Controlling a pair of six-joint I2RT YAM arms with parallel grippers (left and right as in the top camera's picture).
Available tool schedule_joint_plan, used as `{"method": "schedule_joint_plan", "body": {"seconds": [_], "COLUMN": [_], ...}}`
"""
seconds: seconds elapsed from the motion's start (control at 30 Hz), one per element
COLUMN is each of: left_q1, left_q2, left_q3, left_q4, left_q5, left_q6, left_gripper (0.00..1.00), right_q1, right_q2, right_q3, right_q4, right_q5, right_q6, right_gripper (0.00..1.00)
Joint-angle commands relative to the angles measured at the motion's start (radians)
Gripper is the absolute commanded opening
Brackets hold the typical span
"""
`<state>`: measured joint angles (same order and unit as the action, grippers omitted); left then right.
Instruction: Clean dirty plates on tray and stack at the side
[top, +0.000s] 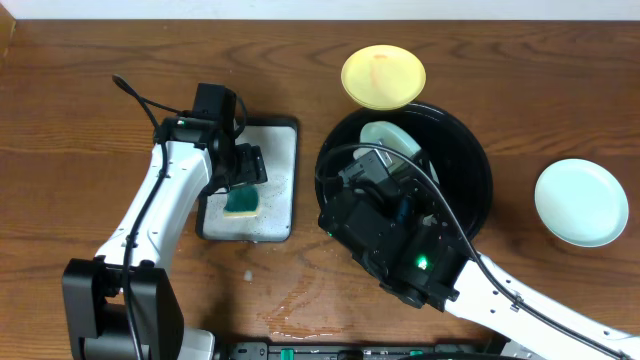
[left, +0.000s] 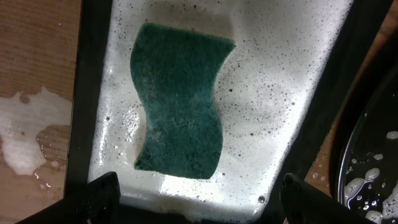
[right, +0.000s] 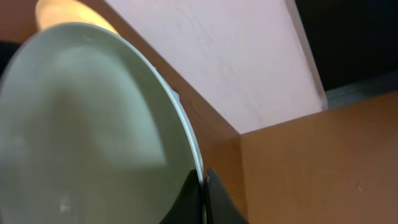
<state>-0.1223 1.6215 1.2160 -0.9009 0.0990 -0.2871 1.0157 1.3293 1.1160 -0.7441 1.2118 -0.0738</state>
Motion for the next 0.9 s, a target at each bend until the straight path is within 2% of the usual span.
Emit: {"method": "schedule_joint_plan", "body": {"seconds": [0.0, 0.2, 0.33, 0.43, 0.63, 0.73, 0.87], "left_q1": [0.002, 0.002, 0.002, 0.002, 0.002, 0.002, 0.002], "left_q2": [0.006, 0.006, 0.006, 0.006, 0.006, 0.006, 0.006], "left_q3": [-0.002, -0.002, -0.002, -0.002, -0.002, -0.002, -0.002], "left_q4": [-0.002, -0.002, -0.002, -0.002, -0.002, -0.002, -0.002], "left_q5": [-0.005, -0.005, -0.005, -0.005, -0.005, -0.005, -0.005], "left_q6": [0.006, 0.006, 0.006, 0.006, 0.006, 0.006, 0.006], "left_gripper": [0.83, 0.83, 0.83, 0.83, 0.83, 0.83, 0.83], "right_q1": [-0.01, -0.047, -0.186, -0.389, -0.927, -1.186, -1.472], "right_q2": [-0.014, -0.014, -0.014, -0.014, -0.014, -0.013, 0.005], "right_q3": [0.002, 0.002, 0.002, 0.002, 0.002, 0.002, 0.002], "right_q4": [-0.013, -0.039, -0.069, -0.073, -0.08, -0.084, -0.068], "right_q5": [-0.012, -0.058, -0.203, -0.517, -1.223, -1.396, -1.403], "right_q6": [0.07, 0.187, 0.316, 0.339, 0.304, 0.305, 0.324], "right_gripper": [0.01, 0.01, 0.01, 0.01, 0.01, 0.01, 0.01]}}
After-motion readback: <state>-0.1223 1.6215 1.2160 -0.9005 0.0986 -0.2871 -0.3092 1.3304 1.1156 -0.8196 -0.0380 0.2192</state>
